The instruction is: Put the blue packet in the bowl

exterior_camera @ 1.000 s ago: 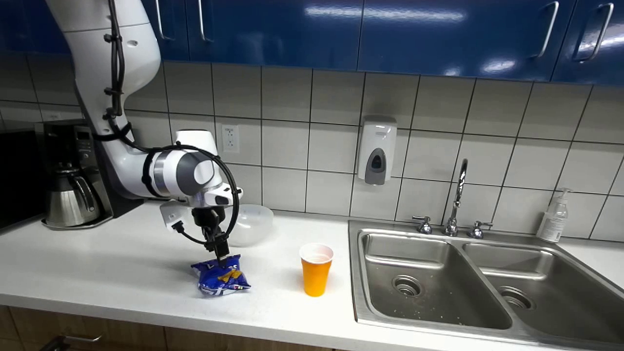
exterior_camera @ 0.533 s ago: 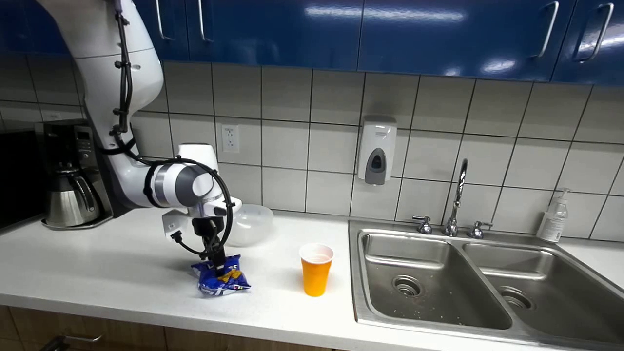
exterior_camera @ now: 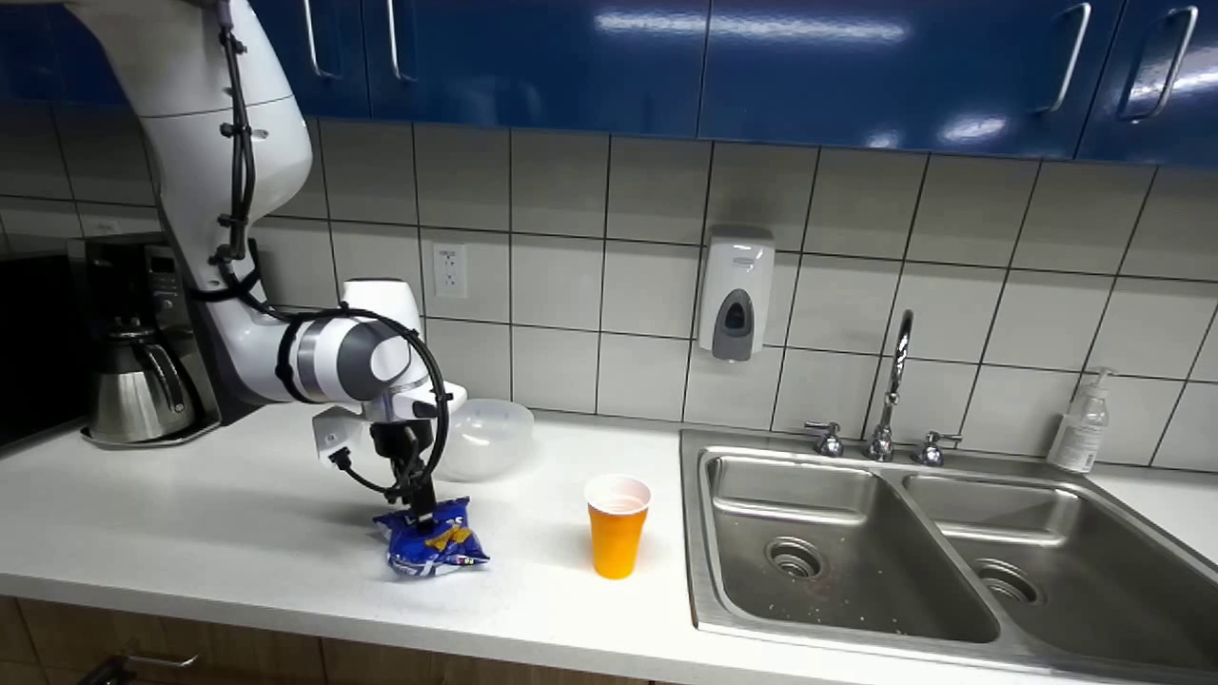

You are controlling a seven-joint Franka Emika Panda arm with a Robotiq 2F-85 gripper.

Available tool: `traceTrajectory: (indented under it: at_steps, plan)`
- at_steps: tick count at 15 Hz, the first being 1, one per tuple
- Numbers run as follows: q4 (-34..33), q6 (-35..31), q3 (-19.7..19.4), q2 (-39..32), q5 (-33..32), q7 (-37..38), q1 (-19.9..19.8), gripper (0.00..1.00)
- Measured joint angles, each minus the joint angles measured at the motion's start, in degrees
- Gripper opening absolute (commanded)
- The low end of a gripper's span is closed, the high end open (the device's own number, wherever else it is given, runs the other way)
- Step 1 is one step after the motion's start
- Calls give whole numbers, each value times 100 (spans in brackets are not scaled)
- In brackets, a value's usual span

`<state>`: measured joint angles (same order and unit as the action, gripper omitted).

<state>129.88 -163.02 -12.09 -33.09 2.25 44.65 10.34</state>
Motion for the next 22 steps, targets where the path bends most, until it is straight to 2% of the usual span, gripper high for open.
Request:
traceTrajectory:
  at_steps: [1,2,11,12,22]
  plan:
    - [0,12,-2,0,0,0,17,92]
    - [0,26,-2,1,0,0,34,72]
    - [3,354,-152,241,-23,-3,167,3]
    - [3,395,-158,273,-28,-3,167,0]
    - [9,658,-176,339,-151,-3,168,0]
